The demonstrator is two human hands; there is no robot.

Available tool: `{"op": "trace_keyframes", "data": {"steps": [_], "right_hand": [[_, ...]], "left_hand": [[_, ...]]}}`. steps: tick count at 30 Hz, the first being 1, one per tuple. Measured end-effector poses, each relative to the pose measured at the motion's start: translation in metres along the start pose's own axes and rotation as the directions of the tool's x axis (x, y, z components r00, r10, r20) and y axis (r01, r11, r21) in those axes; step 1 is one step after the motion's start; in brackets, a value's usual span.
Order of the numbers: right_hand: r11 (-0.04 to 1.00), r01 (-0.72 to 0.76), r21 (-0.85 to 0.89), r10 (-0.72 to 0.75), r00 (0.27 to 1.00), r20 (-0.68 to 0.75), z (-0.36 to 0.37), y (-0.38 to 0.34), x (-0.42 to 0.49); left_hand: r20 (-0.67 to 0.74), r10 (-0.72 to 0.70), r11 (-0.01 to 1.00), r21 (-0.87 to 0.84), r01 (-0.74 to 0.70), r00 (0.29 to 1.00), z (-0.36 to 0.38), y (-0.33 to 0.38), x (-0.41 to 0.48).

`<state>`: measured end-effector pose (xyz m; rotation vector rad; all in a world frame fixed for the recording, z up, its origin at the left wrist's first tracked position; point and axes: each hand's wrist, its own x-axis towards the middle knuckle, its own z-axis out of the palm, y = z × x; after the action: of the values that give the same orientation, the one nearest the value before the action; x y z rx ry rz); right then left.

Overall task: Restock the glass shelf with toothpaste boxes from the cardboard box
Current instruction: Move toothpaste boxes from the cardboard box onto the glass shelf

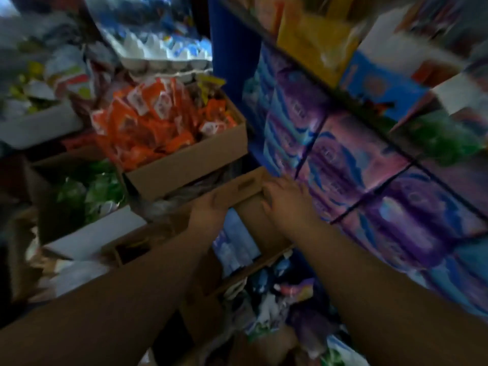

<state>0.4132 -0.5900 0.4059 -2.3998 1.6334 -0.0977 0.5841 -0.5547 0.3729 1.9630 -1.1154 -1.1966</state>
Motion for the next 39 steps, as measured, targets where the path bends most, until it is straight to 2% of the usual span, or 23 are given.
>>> {"op": "trace_keyframes", "data": {"steps": [3, 6, 9, 11, 13, 15, 17, 19, 23, 25, 29, 34, 37, 39], "right_hand": [[0.992, 0.029, 0.122, -0.041, 0.994, 0.101, 0.061, 0.003, 0.012], [0.976, -0.099, 0.192, 0.037, 0.953, 0.3, 0.124, 0.009, 0.025], [0.91, -0.282, 0.303, 0.097, 0.857, 0.507, 0.174, 0.008, 0.032], [0.84, -0.385, 0.383, 0.123, 0.822, 0.556, 0.201, 0.002, 0.036], [0.814, -0.436, 0.384, 0.147, 0.794, 0.59, 0.226, -0.001, 0.039], [0.772, -0.496, 0.397, 0.146, 0.747, 0.649, 0.244, -0.004, 0.039], [0.724, -0.555, 0.409, 0.153, 0.708, 0.69, 0.258, -0.008, 0.039], [0.699, -0.584, 0.412, 0.178, 0.7, 0.691, 0.265, -0.013, 0.041], [0.736, -0.571, 0.363, 0.199, 0.695, 0.691, 0.28, -0.012, 0.045], [0.689, -0.604, 0.4, 0.198, 0.688, 0.699, 0.275, -0.011, 0.044], [0.659, -0.612, 0.437, 0.171, 0.688, 0.705, 0.273, -0.008, 0.042], [0.658, -0.62, 0.429, 0.197, 0.69, 0.696, 0.282, -0.011, 0.043], [0.615, -0.679, 0.402, 0.229, 0.641, 0.732, 0.281, -0.009, 0.048], [0.595, -0.714, 0.369, 0.224, 0.588, 0.777, 0.277, -0.006, 0.052]], "left_hand": [[-0.029, -0.185, 0.983, -0.001, 0.185, 0.982, 0.02, -0.054, 0.014], [-0.018, -0.343, 0.939, -0.04, 0.342, 0.939, 0.043, -0.102, 0.031], [0.049, -0.499, 0.843, -0.203, 0.497, 0.865, 0.059, -0.136, 0.044], [0.097, -0.574, 0.767, -0.284, 0.575, 0.813, 0.07, -0.151, 0.05], [0.182, -0.621, 0.636, -0.453, 0.625, 0.763, 0.083, -0.161, 0.057], [0.23, -0.639, 0.541, -0.545, 0.64, 0.735, 0.091, -0.167, 0.064], [0.202, -0.669, 0.51, -0.576, 0.639, 0.715, 0.094, -0.168, 0.071], [0.177, -0.705, 0.471, -0.608, 0.639, 0.687, 0.095, -0.169, 0.077], [0.077, -0.738, 0.544, -0.52, 0.659, 0.67, 0.102, -0.179, 0.089], [0.068, -0.737, 0.538, -0.542, 0.645, 0.672, 0.096, -0.176, 0.087], [0.232, -0.748, 0.336, -0.675, 0.657, 0.621, 0.085, -0.19, 0.091], [0.237, -0.714, 0.376, -0.663, 0.647, 0.659, 0.091, -0.176, 0.088], [0.191, -0.669, 0.48, -0.626, 0.614, 0.718, 0.111, -0.175, 0.081], [0.225, -0.664, 0.451, -0.641, 0.621, 0.714, 0.116, -0.171, 0.078]]}}
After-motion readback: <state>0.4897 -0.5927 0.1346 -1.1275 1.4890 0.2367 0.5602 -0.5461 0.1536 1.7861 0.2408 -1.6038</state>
